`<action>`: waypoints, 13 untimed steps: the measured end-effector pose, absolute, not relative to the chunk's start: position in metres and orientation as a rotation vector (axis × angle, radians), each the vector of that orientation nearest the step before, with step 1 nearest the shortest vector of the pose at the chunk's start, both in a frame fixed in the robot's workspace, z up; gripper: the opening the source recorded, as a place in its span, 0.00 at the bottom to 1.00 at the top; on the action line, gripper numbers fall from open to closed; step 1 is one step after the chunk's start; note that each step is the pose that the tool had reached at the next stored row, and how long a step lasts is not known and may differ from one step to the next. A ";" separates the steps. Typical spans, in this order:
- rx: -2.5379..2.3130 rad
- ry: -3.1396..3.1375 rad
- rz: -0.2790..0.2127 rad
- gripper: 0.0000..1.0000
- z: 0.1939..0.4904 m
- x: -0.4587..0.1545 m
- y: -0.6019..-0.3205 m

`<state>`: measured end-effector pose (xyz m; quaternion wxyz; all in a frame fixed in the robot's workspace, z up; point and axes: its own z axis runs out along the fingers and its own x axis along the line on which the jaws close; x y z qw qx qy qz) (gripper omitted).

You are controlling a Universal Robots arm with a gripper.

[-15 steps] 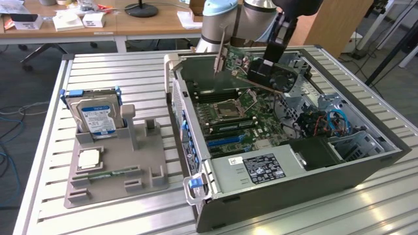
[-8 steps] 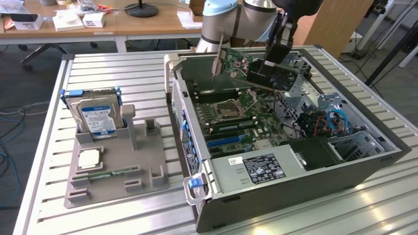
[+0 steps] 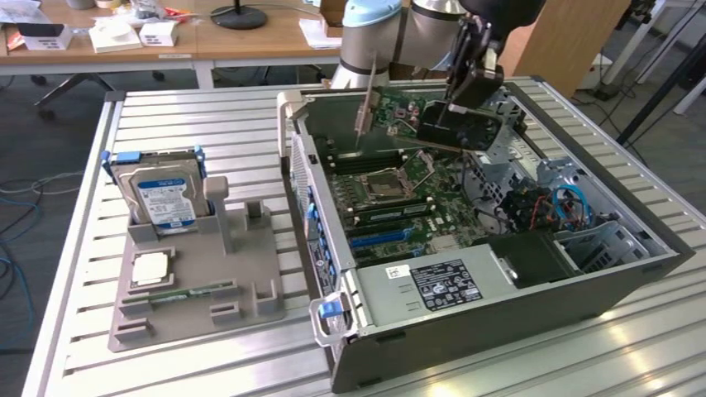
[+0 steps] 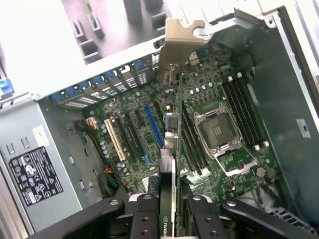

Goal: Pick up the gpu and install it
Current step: 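Insert the gpu into the slot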

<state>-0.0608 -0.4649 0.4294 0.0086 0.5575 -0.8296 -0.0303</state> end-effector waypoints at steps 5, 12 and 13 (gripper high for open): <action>1.857 -2.507 -0.093 0.26 0.429 -0.061 -0.465; 2.010 -2.382 -0.091 0.26 0.429 -0.061 -0.465; 2.031 -2.363 -0.091 0.26 0.429 -0.061 -0.465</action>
